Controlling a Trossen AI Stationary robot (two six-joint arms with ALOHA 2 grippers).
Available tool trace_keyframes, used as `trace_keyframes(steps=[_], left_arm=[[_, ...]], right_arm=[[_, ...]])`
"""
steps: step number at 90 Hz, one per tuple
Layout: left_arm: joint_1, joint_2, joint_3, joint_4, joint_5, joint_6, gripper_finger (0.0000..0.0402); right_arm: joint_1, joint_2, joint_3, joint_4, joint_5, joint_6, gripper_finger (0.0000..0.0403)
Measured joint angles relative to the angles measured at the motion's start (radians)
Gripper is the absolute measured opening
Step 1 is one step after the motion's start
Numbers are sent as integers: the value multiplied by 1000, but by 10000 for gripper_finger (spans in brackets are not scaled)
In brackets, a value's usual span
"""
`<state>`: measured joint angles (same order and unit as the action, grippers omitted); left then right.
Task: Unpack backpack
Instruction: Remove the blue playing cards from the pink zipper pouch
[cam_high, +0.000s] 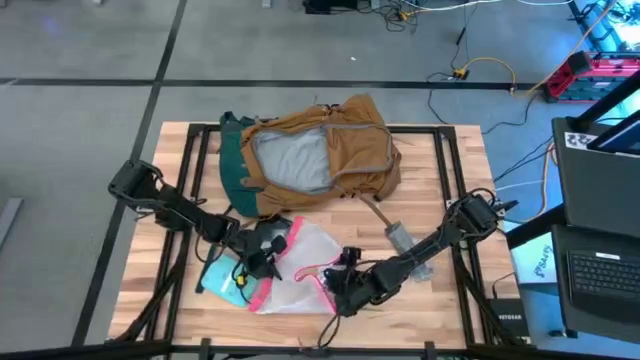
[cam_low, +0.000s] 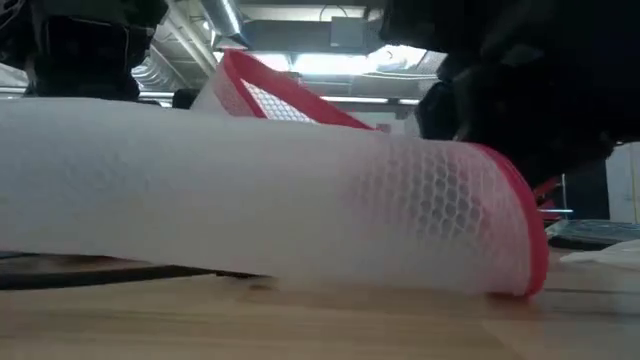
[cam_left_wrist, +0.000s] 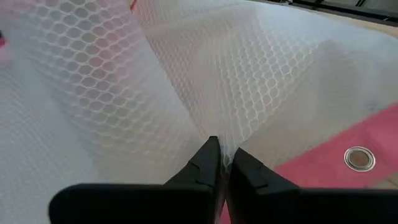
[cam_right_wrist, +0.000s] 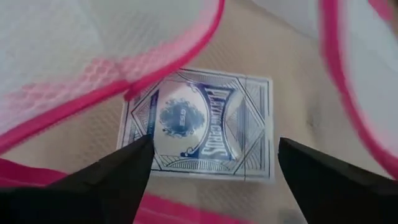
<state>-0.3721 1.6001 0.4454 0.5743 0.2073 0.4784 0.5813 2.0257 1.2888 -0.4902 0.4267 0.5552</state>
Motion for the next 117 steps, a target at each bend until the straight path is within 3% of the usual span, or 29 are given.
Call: trace_keyframes(steps=[21,45,66,80,97,117], left_arm=[[1,0,1,-8,-5,0,0],[1,0,1,-9,-7,-1,0],[1,0,1,10,-13,22,0],[1,0,0,64,-101,4,0],[-1,-54,17,92,-128,43,0],[0,-145,16,17,-247,81,24]], right_arm=[[45,-10,84,-251,7,100,331],[83,-8,172,-408,39,180,331],[85,-8,172,-307,63,159,331],[84,-8,158,-216,69,116,331],[84,-8,155,-228,116,105,331],[83,0,155,-219,157,92,331]])
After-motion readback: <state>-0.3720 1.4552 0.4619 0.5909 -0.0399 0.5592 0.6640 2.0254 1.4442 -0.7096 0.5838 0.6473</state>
